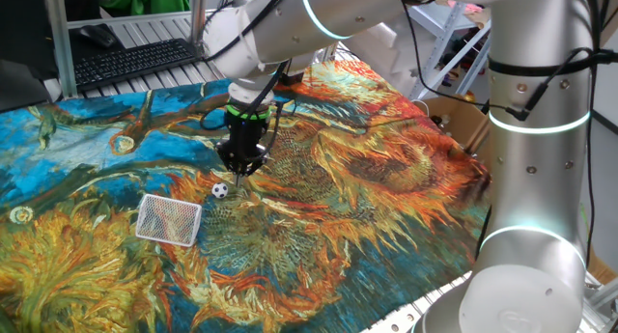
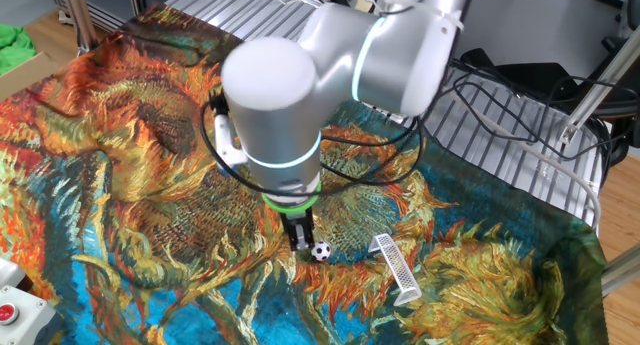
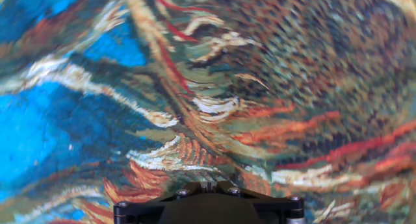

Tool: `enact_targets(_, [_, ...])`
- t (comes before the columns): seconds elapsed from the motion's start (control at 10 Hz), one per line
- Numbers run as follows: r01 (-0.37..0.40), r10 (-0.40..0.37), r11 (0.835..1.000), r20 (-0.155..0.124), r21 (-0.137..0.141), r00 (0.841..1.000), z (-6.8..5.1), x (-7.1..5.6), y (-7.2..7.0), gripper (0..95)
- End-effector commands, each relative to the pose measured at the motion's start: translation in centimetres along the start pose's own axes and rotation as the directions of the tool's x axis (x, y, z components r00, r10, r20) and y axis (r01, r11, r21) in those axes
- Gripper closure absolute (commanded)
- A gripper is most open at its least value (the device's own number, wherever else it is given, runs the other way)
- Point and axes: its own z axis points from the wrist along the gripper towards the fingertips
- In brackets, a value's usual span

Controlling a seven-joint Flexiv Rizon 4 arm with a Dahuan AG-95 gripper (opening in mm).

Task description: Push the soccer ball into the goal

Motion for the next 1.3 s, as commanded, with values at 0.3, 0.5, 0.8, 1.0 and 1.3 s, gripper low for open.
enact_targets(0.3, [-0.096,0.097,0.995,0.001,-0.04,0.995,0.2,0.1,0.3,95.0])
enact_targets(0.5, [-0.12,0.121,0.991,0.013,-0.053,0.993,0.6,0.0,0.8,95.0])
enact_targets(0.8, [-0.153,0.154,0.985,0.013,-0.076,0.988,1.1,0.8,1.3,95.0])
enact_targets(1.0, [-0.194,0.196,0.977,0.014,-0.082,0.98,1.9,2.7,2.1,95.0])
enact_targets(1.3, [-0.227,0.229,0.97,0.014,-0.085,0.973,2.3,5.4,2.7,95.0])
